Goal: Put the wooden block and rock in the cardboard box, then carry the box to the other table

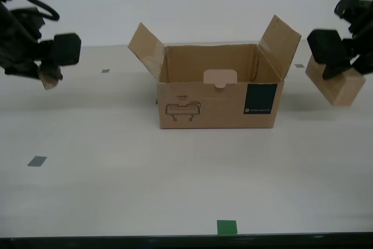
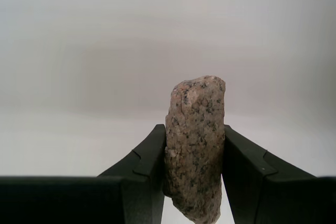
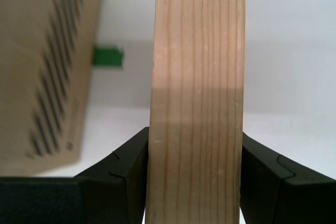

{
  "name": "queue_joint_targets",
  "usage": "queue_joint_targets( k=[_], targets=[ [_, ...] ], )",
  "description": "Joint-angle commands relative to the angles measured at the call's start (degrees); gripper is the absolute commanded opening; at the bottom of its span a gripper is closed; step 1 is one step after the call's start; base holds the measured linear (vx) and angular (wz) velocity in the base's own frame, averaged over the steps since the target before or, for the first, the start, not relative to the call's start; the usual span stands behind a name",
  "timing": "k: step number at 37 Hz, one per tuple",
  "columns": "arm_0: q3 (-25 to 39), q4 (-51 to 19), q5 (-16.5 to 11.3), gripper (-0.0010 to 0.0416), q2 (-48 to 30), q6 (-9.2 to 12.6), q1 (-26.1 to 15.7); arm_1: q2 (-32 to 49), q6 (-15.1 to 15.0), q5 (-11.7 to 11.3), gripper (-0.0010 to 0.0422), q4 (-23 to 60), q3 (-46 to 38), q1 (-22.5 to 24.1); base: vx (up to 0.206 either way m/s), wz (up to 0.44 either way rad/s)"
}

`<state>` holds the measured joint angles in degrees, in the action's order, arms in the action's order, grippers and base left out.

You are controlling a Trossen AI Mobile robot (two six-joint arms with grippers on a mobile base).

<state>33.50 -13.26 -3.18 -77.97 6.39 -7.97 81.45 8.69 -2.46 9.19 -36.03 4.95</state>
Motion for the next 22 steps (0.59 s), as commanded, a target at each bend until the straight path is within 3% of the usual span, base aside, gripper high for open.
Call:
queue_joint_targets(
  k=[1,4,11,22],
  targets=[
    [2.1,-2.3,-0.2,-0.0001,5.6,1.2,0.0,-4.5,-2.7,0.2,-0.0001,4.3,-3.5,0.0,0.0,0.0],
    [4.6,-4.7,-0.5,-0.0001,10.3,1.2,0.0,-7.5,-4.8,1.3,-0.0001,7.6,-7.2,0.0,0.0,0.0],
    [11.8,-9.0,-3.5,-0.0001,17.2,1.2,0.0,-10.6,-6.2,11.5,-0.0001,12.1,-17.6,0.1,0.0,0.0],
    [25.7,-15.9,-4.6,-0.0001,19.0,0.6,-0.1,-10.5,-7.8,12.0,-0.0001,15.7,-31.4,0.7,0.0,0.0]
  ],
)
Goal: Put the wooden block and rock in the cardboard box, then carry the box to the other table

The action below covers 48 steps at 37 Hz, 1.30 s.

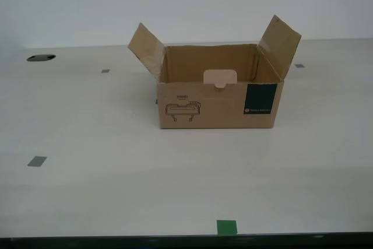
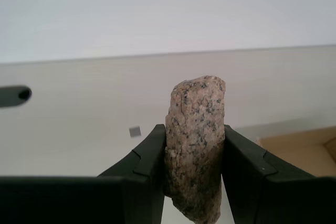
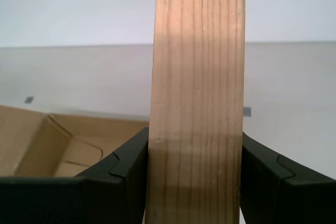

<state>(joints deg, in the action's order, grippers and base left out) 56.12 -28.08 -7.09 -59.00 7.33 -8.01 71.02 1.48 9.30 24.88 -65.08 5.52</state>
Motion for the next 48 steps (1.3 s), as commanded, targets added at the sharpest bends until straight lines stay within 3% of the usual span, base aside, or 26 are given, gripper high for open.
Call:
queue_joint_targets(
  k=[1,6,13,24,41,43,48],
  targets=[
    [4.1,-1.2,-0.9,-0.0001,0.1,-0.5,0.0,-0.1,-0.7,0.3,-0.0001,0.1,-3.2,0.3,0.0,0.0],
    [7.8,-1.7,-4.7,-0.0001,0.0,-0.4,-0.1,0.0,-1.2,0.3,-0.0001,2.0,-6.7,1.8,0.0,0.0],
    [10.7,-3.1,-9.8,-0.0001,0.0,0.5,-0.8,0.0,-1.0,0.3,-0.0001,2.6,-8.6,8.3,0.0,0.0],
    [11.8,-3.7,-10.3,-0.0001,0.0,1.4,-3.0,0.7,0.8,0.3,-0.0001,0.0,-9.0,19.5,0.0,0.0],
    [7.0,-2.8,-10.3,-0.0001,0.0,1.8,-6.9,12.2,0.6,0.3,-0.0001,-1.0,-10.9,28.2,0.0,0.0],
    [6.0,-1.9,-10.3,-0.0001,0.0,1.8,-7.2,13.3,0.5,1.0,-0.0001,-1.0,-11.0,28.4,0.0,0.0],
    [2.9,1.9,-10.3,-0.0001,-0.2,3.1,-7.9,16.1,0.4,5.5,-0.0001,-2.4,-10.8,28.9,0.0,0.0]
  ],
)
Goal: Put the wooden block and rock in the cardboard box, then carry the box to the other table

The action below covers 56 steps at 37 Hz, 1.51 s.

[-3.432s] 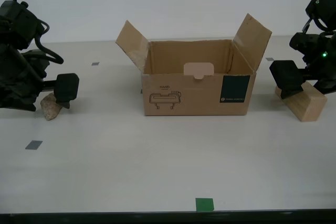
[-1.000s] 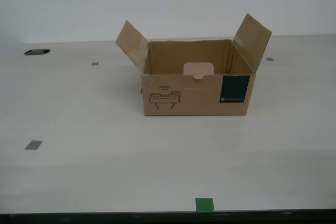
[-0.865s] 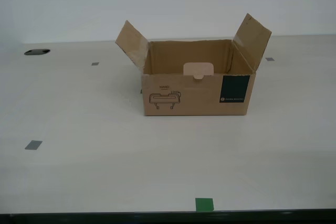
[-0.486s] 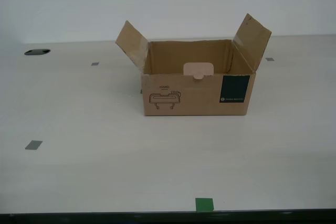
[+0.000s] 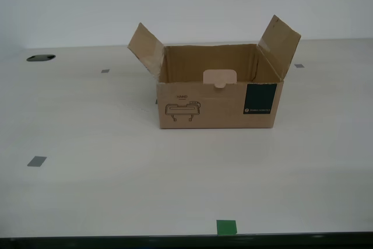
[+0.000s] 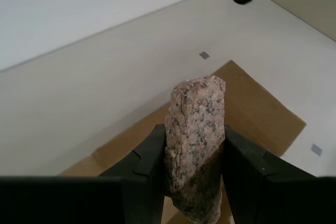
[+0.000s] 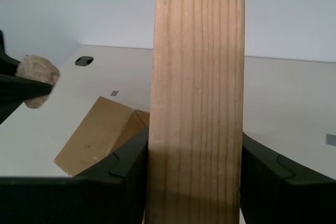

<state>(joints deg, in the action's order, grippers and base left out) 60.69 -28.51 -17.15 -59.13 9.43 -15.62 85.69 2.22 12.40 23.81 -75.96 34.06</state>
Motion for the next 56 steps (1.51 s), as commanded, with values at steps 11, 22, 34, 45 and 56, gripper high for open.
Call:
queue_joint_targets(
  k=[11,22,34,45,56],
  targets=[
    [-10.8,13.2,-1.5,-0.0001,-1.0,4.2,-1.0,6.7,-1.2,2.6,0.0,-3.9,0.2,1.7,0.0,0.0],
    [-15.2,18.4,-1.7,-0.0001,-4.4,4.2,-2.6,7.7,-4.9,2.6,-0.0001,-7.3,0.9,2.2,0.0,0.0],
    [-17.6,24.4,-1.7,-0.0001,-6.2,4.3,-6.4,7.3,-5.9,2.6,-0.0001,-14.0,6.6,2.7,0.0,0.0],
    [-18.0,29.9,-1.7,-0.0001,-9.3,4.1,-7.2,7.1,-4.6,4.0,0.0,-23.3,12.7,2.7,0.0,0.0],
    [-18.2,31.1,-1.9,0.0,-12.7,4.3,-8.5,7.0,-3.0,4.7,0.0,-25.7,13.6,2.7,0.0,0.0]
  ],
)
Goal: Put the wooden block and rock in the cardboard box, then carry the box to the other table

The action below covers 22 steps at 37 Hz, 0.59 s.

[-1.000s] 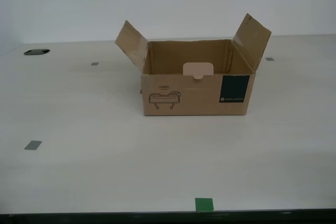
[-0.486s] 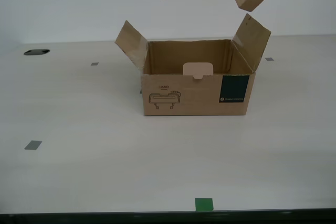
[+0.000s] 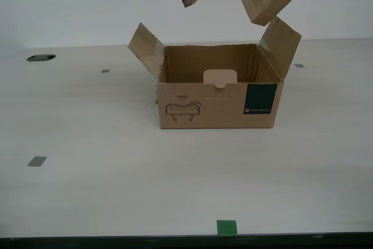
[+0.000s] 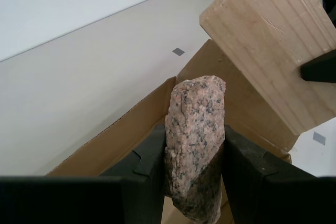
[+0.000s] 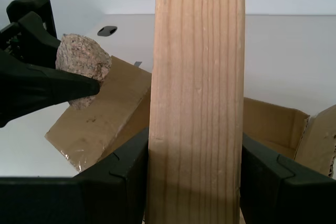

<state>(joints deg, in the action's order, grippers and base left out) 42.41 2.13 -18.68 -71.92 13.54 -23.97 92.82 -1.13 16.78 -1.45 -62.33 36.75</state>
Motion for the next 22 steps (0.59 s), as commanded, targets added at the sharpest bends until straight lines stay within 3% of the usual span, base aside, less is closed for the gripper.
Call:
queue_joint_targets(
  k=[1,22],
  targets=[
    [0.0,0.5,-0.4,0.0,0.3,0.1,-0.2,-0.2,0.3,0.3,0.0,-0.4,-0.1,0.0,0.0,0.0],
    [0.0,0.5,-0.4,0.0,0.5,0.2,-0.2,-0.2,0.7,0.3,0.0,-0.4,-0.1,0.0,0.0,0.0]
  ],
)
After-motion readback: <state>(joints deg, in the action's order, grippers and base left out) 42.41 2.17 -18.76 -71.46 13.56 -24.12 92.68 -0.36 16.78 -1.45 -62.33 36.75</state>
